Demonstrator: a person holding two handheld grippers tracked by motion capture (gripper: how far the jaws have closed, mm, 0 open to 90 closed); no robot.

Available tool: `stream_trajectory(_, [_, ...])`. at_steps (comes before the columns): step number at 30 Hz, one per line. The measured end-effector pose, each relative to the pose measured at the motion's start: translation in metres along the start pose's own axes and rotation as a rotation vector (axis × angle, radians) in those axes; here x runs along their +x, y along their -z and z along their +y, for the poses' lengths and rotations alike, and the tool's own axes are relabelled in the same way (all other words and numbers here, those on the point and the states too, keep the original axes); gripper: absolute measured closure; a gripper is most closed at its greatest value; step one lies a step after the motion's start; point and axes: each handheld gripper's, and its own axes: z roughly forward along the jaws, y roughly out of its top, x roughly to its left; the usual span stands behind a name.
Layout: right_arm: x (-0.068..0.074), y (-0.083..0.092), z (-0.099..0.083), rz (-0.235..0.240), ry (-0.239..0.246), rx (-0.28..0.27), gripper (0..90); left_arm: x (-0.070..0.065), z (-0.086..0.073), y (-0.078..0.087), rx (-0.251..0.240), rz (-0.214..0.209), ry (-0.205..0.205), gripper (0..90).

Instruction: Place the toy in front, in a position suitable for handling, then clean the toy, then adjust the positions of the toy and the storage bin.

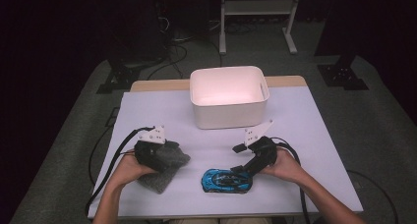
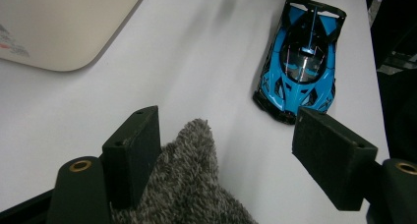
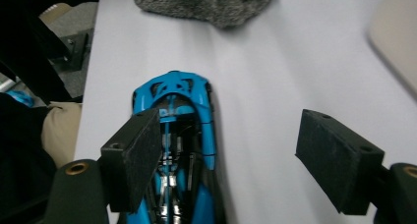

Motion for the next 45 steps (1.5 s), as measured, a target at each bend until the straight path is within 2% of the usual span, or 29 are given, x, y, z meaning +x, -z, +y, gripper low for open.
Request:
stream_trajectory(8, [-0.015, 0.015, 0.018, -0.011, 0.010, -0.006, 23.3, 0.000, -0.006, 0.000, -0.009, 0.022, 0.022, 23.4])
stream_trajectory(13, [-0.030, 0.026, 0.026, -0.006, -0.009, -0.015, 23.4, -0.002, -0.008, -0.002, -0.011, 0.027, 0.020, 23.1])
stream_trajectory(18, [-0.044, 0.043, 0.039, -0.021, 0.002, -0.012, 24.8, -0.004, -0.008, -0.003, -0.034, 0.029, 0.020, 22.9])
stream_trajectory(23, [-0.060, 0.057, 0.056, -0.021, 0.006, -0.011, 24.6, -0.005, -0.009, -0.003, -0.026, 0.040, 0.025, 21.6])
stream_trajectory(26, [-0.066, 0.060, 0.063, -0.017, 0.000, -0.015, 24.3, -0.006, -0.009, -0.002, -0.021, 0.044, 0.022, 20.7])
stream_trajectory(30, [-0.067, 0.057, 0.067, -0.016, 0.021, 0.000, 24.4, -0.006, -0.009, 0.000, -0.034, 0.052, 0.023, 19.9])
stream_trajectory(35, [-0.073, 0.055, 0.073, -0.015, 0.024, 0.000, 24.4, -0.006, -0.009, 0.000, -0.035, 0.049, 0.021, 19.2])
stream_trajectory(44, [-0.083, 0.061, 0.096, -0.025, 0.046, 0.009, 24.5, -0.005, -0.009, -0.001, -0.035, 0.045, 0.029, 18.1])
stream_trajectory(45, [-0.085, 0.062, 0.099, -0.037, 0.050, 0.012, 24.6, -0.005, -0.009, -0.001, -0.035, 0.045, 0.026, 18.1])
